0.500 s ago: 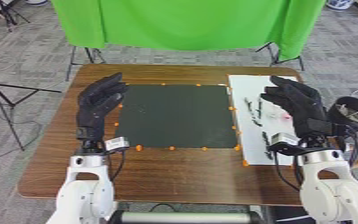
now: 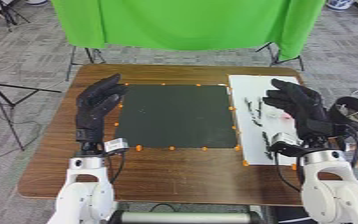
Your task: Arrange flowers
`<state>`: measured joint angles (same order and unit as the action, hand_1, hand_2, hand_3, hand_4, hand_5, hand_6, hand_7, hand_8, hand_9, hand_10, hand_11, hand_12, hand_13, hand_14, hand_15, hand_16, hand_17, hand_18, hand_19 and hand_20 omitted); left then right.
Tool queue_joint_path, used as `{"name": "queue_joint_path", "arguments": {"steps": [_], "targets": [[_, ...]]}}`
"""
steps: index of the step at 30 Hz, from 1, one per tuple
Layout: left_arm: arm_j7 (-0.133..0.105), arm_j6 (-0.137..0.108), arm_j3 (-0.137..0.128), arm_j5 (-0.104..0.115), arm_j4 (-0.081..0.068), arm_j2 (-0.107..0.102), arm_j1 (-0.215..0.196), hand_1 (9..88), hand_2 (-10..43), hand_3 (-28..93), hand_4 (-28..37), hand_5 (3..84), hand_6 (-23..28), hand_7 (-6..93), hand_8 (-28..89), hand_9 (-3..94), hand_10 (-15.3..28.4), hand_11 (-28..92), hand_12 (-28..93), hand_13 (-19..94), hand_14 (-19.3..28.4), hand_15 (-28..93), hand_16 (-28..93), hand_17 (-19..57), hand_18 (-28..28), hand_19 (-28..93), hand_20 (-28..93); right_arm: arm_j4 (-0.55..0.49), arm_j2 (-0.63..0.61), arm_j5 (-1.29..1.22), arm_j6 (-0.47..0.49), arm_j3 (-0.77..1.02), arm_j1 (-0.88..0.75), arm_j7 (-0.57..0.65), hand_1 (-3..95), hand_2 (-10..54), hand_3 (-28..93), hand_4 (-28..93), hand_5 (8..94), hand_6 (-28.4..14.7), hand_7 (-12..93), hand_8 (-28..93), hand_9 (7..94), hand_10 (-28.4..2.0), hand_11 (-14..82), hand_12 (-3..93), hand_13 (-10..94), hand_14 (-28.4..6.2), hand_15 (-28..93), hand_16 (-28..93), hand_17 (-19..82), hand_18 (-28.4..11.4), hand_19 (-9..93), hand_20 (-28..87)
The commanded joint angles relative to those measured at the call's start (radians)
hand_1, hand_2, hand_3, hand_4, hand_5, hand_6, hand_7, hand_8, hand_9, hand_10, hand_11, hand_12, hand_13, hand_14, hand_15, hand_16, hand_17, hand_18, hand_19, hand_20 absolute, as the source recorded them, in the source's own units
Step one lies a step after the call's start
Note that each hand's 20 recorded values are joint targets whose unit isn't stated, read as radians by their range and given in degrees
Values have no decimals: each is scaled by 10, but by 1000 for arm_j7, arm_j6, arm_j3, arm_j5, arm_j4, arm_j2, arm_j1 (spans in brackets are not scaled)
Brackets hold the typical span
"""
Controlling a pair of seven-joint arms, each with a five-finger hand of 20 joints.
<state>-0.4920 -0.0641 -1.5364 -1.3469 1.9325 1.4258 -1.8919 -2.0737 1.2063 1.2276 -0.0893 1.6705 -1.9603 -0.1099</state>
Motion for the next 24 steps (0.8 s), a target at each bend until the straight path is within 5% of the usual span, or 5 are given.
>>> {"name": "queue_joint_path", "arguments": {"steps": [1, 7, 13, 24], "targets": [[13, 10, -5, 8, 9, 3, -15, 419, -95, 609, -132, 526, -1, 201, -97, 539, 120, 242, 136, 480, 153, 285, 5, 165, 145, 288, 310, -51, -2, 195, -12, 10, -23, 125, 230, -95, 583, -282, 565, -36, 135, -77, 615, -150, 100, 173, 581, -147, 165, 265, 327, -169, 377, 473], [23, -3, -17, 10, 18, -14, -27, 416, -95, 610, -132, 526, -2, 201, -97, 540, 119, 242, 137, 479, 153, 285, 5, 164, 145, 292, 304, -142, -61, 597, -8, -13, -53, 349, 210, -95, 666, -281, 584, -56, 125, -62, 659, -174, 168, 206, 668, -143, 263, 263, 370, -186, 579, 508], [50, 2, -19, 15, 22, -31, -59, 416, -95, 610, -132, 525, -2, 203, -98, 540, 119, 242, 136, 478, 153, 285, 5, 164, 146, 292, 300, -146, -127, 1001, -95, -118, -83, 538, 294, -95, 648, -266, 657, -46, 167, -59, 725, -151, 302, 271, 754, -114, 446, 276, 428, -189, 771, 536], [79, 6, -27, 16, 38, -50, -102, 415, -95, 613, -133, 521, -2, 203, -100, 534, 117, 244, 134, 473, 153, 283, 5, 163, 144, 288, 296, -85, -141, 1219, -114, -181, -89, 727, 333, -95, 659, -263, 708, -33, 223, -50, 786, -134, 359, 308, 824, -79, 520, 283, 505, -174, 875, 510]]}}
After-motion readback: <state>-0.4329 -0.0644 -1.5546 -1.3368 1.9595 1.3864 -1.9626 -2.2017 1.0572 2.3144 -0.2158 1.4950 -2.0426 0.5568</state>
